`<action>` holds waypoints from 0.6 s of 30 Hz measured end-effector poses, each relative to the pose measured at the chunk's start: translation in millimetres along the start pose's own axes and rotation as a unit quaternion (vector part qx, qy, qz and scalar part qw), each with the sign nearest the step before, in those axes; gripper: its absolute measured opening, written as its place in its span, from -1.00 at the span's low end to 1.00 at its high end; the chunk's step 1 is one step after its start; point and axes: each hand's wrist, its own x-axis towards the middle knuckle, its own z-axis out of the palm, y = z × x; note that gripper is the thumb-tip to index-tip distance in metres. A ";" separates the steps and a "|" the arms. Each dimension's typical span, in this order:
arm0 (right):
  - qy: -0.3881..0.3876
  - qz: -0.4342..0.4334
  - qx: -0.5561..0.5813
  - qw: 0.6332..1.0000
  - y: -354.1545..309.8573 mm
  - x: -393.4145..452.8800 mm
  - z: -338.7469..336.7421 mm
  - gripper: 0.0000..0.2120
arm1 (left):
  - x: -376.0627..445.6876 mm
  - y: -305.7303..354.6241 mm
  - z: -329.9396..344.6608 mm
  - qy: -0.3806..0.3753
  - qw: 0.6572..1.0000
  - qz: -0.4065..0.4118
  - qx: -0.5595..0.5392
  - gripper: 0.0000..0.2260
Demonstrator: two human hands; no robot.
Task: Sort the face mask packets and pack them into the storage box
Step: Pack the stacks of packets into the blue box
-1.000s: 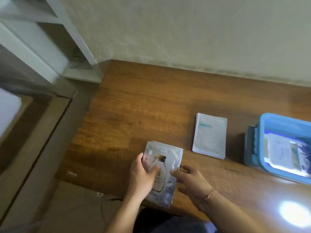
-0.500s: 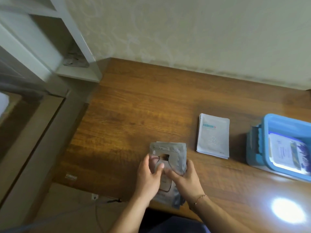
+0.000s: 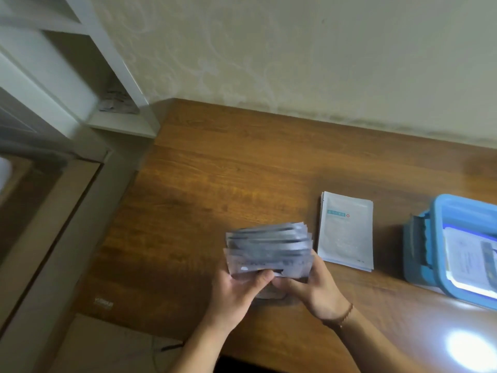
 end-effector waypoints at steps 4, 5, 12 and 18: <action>-0.009 -0.127 -0.072 0.989 4.2 17.2 1.4 -0.43 | 15.6 -12.7 0.8 -0.003 0.993 0.118 0.020 -0.50; -0.017 -0.134 -0.088 0.987 9.6 21.4 0.4 -0.39 | 18.5 -14.1 1.7 -0.017 0.991 0.131 0.019 -0.46; -0.023 -0.166 -0.047 0.985 41.5 33.6 -2.0 -0.27 | 3.6 -35.5 -2.8 0.020 0.980 0.194 0.045 -0.44; -0.023 -0.136 -0.058 0.989 62.4 28.3 -12.8 -0.40 | 9.8 -43.3 -4.1 0.037 0.970 0.226 0.077 -0.42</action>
